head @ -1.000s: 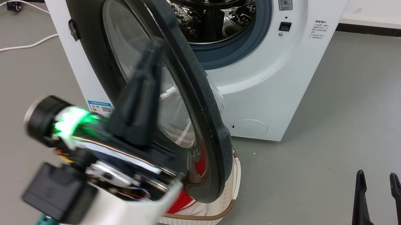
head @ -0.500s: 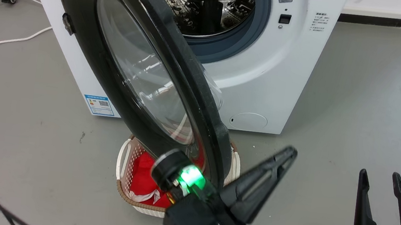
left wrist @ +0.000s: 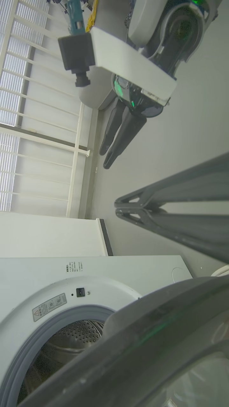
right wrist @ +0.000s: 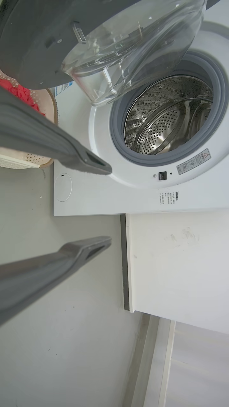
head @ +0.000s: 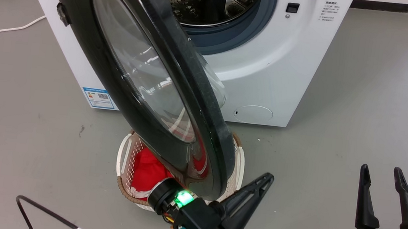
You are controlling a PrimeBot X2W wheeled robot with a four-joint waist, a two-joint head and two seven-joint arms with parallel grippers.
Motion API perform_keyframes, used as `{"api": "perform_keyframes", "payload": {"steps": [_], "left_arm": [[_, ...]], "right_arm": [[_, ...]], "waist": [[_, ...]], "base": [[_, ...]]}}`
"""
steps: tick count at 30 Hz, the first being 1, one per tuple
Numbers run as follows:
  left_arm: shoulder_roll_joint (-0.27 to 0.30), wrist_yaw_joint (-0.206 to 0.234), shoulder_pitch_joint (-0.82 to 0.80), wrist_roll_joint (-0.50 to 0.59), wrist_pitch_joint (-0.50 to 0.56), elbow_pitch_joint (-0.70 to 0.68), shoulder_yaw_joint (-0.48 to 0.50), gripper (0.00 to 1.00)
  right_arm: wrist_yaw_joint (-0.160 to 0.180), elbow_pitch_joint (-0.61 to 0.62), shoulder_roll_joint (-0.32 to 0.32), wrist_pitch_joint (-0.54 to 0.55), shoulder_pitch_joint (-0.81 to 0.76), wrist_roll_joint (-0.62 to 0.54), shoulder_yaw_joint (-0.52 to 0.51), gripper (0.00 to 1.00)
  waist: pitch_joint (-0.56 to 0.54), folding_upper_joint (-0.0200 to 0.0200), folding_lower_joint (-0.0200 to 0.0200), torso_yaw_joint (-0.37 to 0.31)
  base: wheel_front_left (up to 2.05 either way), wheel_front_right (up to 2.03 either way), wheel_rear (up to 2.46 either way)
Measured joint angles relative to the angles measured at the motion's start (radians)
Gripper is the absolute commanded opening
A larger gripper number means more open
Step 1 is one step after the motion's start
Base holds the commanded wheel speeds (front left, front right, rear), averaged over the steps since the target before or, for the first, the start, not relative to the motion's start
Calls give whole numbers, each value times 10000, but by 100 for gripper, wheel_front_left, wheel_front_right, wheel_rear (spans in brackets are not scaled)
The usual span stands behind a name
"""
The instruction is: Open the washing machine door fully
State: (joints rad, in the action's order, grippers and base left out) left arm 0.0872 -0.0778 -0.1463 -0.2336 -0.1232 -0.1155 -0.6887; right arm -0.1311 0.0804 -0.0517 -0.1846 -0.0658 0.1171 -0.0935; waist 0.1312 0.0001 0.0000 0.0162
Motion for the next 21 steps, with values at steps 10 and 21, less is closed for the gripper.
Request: {"api": "perform_keyframes", "payload": {"steps": [10,21], "left_arm": [[-201,504,-914,-265,-383,1434,510,0],[-334,943,-1369,-621,-623,2357,591,0]], "right_arm": [[0,-391,2,-144,94,159,115,100],[0,-667,2,-255,273,263,217,100]], "waist": [[116,0,0,-349],[190,0,0,-426]], "base": [[0,0,0],[0,0,0]]}}
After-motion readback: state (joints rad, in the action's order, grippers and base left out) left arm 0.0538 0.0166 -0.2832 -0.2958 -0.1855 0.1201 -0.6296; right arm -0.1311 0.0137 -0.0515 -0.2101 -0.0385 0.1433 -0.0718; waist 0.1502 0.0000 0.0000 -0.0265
